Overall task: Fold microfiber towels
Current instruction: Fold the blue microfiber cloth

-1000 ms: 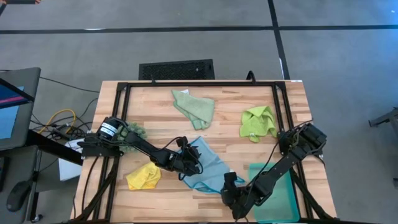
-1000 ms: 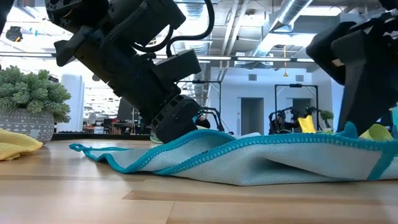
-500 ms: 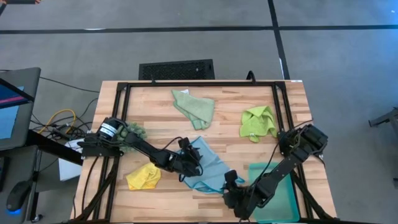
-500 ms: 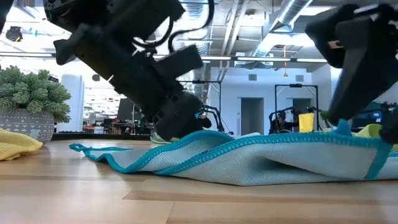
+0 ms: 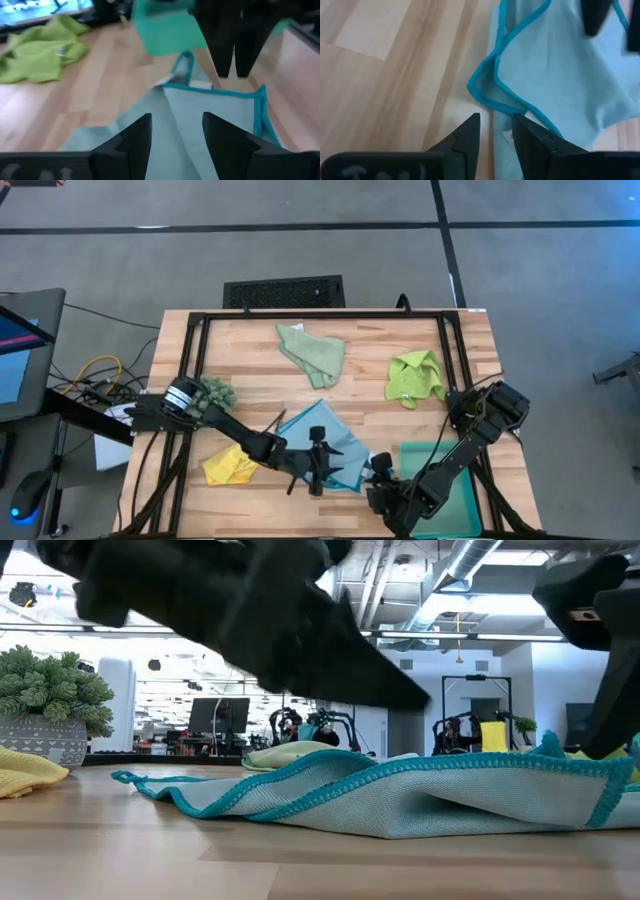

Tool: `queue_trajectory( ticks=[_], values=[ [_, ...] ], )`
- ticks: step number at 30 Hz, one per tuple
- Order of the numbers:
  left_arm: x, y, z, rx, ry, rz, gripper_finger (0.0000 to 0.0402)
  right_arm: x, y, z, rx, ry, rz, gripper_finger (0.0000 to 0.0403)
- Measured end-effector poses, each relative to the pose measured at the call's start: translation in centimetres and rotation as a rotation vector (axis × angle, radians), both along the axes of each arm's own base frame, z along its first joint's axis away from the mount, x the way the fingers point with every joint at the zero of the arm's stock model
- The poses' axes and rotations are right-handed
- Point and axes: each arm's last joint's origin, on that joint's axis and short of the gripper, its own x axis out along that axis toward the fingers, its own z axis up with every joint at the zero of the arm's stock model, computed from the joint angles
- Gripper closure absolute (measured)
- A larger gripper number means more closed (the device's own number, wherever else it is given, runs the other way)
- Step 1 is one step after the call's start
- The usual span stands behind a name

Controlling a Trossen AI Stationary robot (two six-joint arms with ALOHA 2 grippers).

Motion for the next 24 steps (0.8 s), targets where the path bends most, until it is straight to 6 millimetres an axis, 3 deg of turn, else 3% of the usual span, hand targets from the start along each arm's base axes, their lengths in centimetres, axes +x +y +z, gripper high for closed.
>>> queue_trajectory(
  ticks=[5, 12, 20, 24],
  values=[
    [2.4, -1.5, -0.7, 0.045, 0.105, -0.108, 0.0233, 0.3, -0.2, 0.1, 0.005, -0.004, -0.01, 0.0278],
    [4.9, -3.1, -0.3, 0.083, 0.228, -0.127, 0.0233, 0.2, -0.1, 0.1, 0.01, -0.005, -0.006, 0.028],
    [5.3, -4.6, 1.4, 0.115, 0.215, -0.087, 0.0233, 0.2, -0.1, 0.1, 0.01, -0.005, -0.007, 0.028],
    [5.1, -5.8, 2.3, 0.17, 0.248, -0.16, 0.0233, 0.2, -0.1, 0.1, 0.011, -0.006, -0.009, 0.028]
  ],
)
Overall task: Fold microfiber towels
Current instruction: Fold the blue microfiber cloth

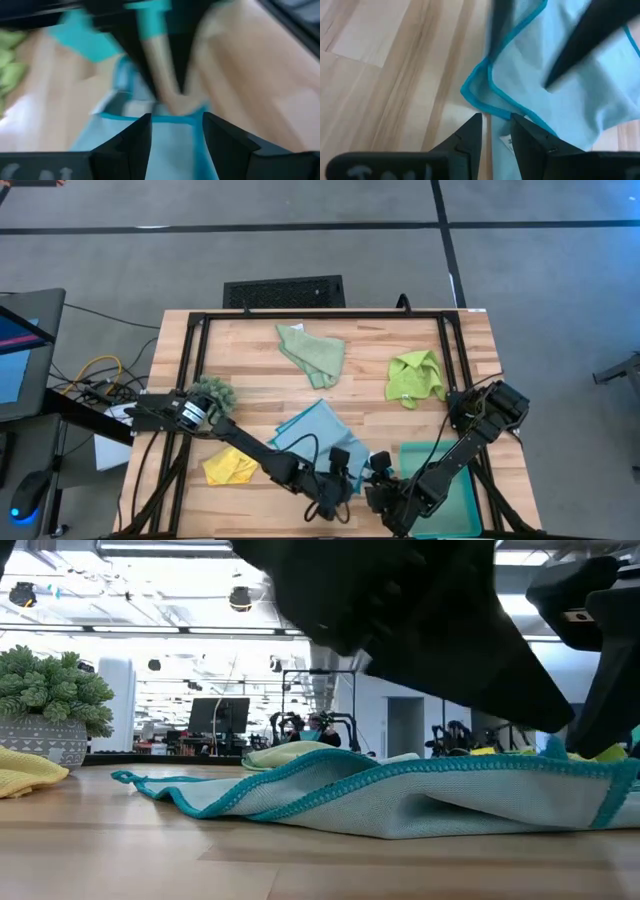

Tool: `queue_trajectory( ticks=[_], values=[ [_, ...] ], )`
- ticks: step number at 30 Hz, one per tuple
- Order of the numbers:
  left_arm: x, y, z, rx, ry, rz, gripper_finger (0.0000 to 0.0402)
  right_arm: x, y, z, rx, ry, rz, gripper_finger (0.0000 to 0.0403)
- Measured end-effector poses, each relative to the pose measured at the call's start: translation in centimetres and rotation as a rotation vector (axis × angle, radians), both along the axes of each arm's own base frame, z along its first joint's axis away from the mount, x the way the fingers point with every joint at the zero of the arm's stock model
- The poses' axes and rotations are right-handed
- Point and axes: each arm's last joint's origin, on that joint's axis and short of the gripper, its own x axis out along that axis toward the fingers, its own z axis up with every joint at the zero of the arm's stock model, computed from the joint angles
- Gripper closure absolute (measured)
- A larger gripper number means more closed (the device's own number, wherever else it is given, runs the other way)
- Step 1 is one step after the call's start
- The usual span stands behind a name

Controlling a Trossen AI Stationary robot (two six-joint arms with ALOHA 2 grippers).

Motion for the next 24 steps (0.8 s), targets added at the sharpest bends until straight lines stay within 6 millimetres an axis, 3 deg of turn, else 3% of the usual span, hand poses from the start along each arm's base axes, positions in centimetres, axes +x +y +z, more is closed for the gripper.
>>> queue_trajectory(
  ticks=[5, 10, 24],
  values=[
    [-0.7, -0.5, -0.4, 0.019, 0.041, 0.001, 0.0233, 0.0, 0.0, 0.0, 0.003, -0.001, -0.005, 0.028],
    [-0.2, 0.2, -0.8, -0.041, 0.064, 0.017, 0.0235, 0.0, 0.0, 0.0, 0.003, -0.001, -0.004, 0.028],
    [0.2, 0.7, -0.7, -0.09, 0.063, 0.033, 0.0313, 0.4, 0.5, 0.2, 0.079, -0.01, 0.016, 0.028]
  ],
)
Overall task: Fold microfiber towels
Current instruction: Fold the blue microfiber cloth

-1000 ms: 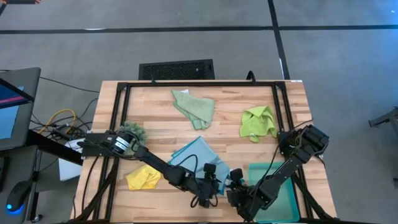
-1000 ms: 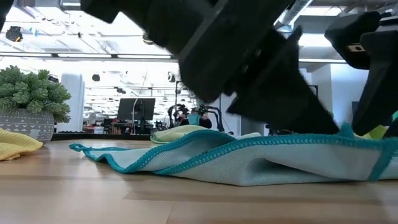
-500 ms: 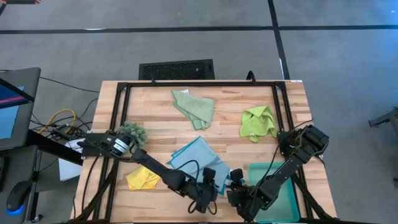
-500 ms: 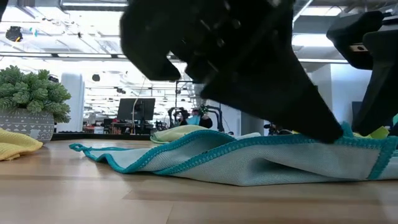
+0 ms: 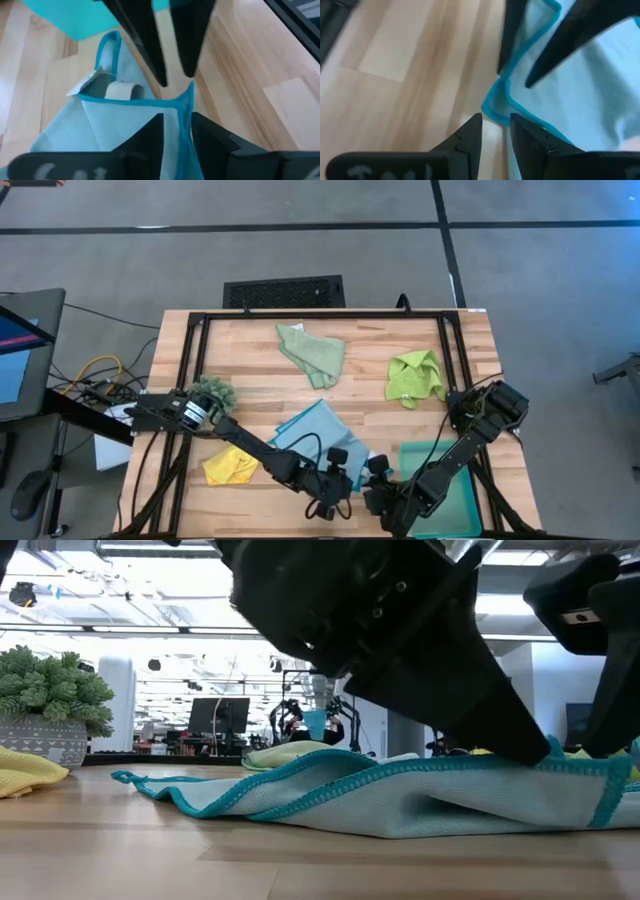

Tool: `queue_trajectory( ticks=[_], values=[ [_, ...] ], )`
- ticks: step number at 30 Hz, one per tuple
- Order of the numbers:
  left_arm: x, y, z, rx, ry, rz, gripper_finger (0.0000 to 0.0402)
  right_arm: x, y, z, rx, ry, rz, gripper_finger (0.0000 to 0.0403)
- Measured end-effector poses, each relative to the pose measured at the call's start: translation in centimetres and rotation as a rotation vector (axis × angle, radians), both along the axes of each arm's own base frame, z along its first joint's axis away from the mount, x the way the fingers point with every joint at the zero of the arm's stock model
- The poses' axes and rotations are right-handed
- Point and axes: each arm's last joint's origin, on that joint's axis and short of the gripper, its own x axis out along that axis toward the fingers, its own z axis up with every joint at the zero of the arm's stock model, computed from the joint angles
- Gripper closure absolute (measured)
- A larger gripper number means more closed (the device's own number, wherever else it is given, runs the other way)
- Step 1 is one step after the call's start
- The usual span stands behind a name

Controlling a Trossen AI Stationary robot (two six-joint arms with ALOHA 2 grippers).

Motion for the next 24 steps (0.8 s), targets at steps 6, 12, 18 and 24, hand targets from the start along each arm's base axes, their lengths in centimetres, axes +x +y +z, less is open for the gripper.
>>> queue_trajectory(
  ticks=[6, 12, 18, 24],
  values=[
    [0.0, 0.1, 0.0, 0.004, 0.002, 0.004, 0.0333, 0.9, -0.2, -0.2, 0.051, 0.012, 0.012, 0.028],
    [0.0, 0.1, 0.0, 0.005, 0.002, 0.006, 0.0336, 1.8, -0.4, -1.8, 0.048, 0.037, 0.04, 0.0285],
    [0.0, 0.0, 0.0, 0.006, -0.004, 0.002, 0.0327, 2.0, -0.6, -2.2, 0.036, 0.061, 0.043, 0.034],
    [0.2, 0.1, 0.1, -0.016, -0.018, 0.013, 0.0277, 1.5, -0.1, -2.1, 0.027, 0.072, 0.092, 0.0394]
  ],
)
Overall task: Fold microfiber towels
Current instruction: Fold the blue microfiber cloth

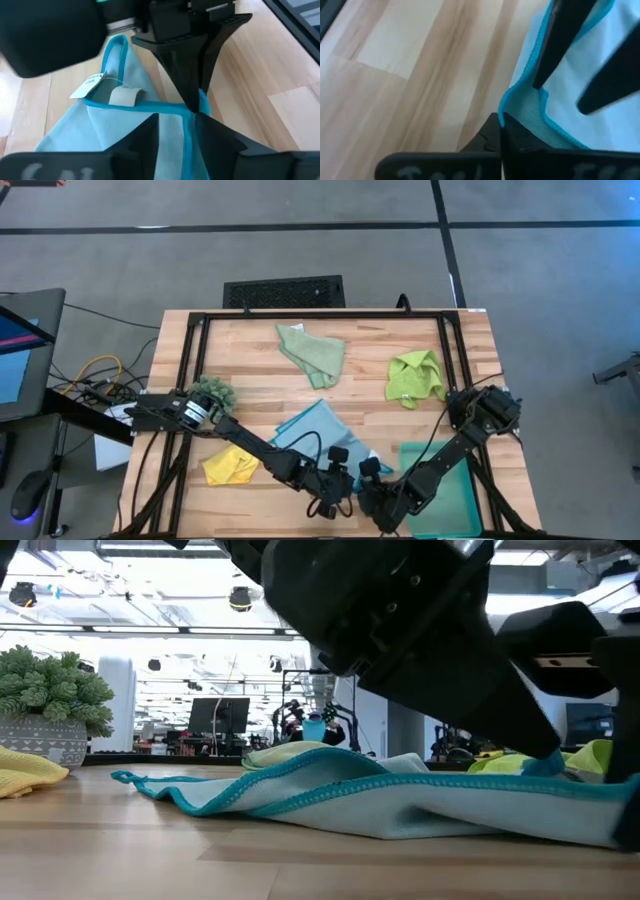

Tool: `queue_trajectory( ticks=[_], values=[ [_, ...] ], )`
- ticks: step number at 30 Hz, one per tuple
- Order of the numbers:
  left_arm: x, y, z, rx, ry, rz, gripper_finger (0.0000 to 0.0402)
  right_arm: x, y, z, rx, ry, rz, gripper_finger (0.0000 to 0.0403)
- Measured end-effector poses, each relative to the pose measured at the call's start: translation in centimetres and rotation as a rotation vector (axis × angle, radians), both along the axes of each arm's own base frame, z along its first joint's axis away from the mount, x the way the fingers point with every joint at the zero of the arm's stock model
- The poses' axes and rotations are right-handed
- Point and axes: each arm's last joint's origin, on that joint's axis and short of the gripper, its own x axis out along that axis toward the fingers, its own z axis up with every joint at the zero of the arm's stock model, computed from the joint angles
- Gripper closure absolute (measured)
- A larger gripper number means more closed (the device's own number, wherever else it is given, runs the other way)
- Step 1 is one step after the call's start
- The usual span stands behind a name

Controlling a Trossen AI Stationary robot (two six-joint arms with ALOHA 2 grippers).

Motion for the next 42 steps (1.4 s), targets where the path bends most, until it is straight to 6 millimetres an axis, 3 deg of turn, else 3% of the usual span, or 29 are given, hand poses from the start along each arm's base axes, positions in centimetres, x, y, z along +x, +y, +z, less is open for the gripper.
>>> queue_trajectory(
  ticks=[5, 11, 17, 31, 42],
  values=[
    [-0.02, -0.1, 0.01, -0.014, 0.0, 0.002, 0.0242, -0.15, 0.16, 0.02, 0.004, 0.003, 0.01, 0.0376],
    [-0.2, -0.28, -0.09, -0.015, 0.014, -0.003, 0.0242, -0.14, 0.15, 0.03, 0.004, 0.003, 0.01, 0.0391],
    [-0.1, -0.24, -0.03, -0.035, 0.011, -0.009, 0.0275, -0.14, 0.15, 0.04, 0.005, 0.003, 0.01, 0.0388],
    [-0.1, -0.19, -0.06, -0.003, 0.01, -0.031, 0.0396, -0.15, 0.14, 0.05, 0.004, 0.003, 0.01, 0.0389],
    [0.05, -0.35, 0.33, 0.0, -0.043, 0.013, 0.0401, -0.4, 0.06, 0.31, -0.033, -0.017, -0.002, 0.0392]
  ],
)
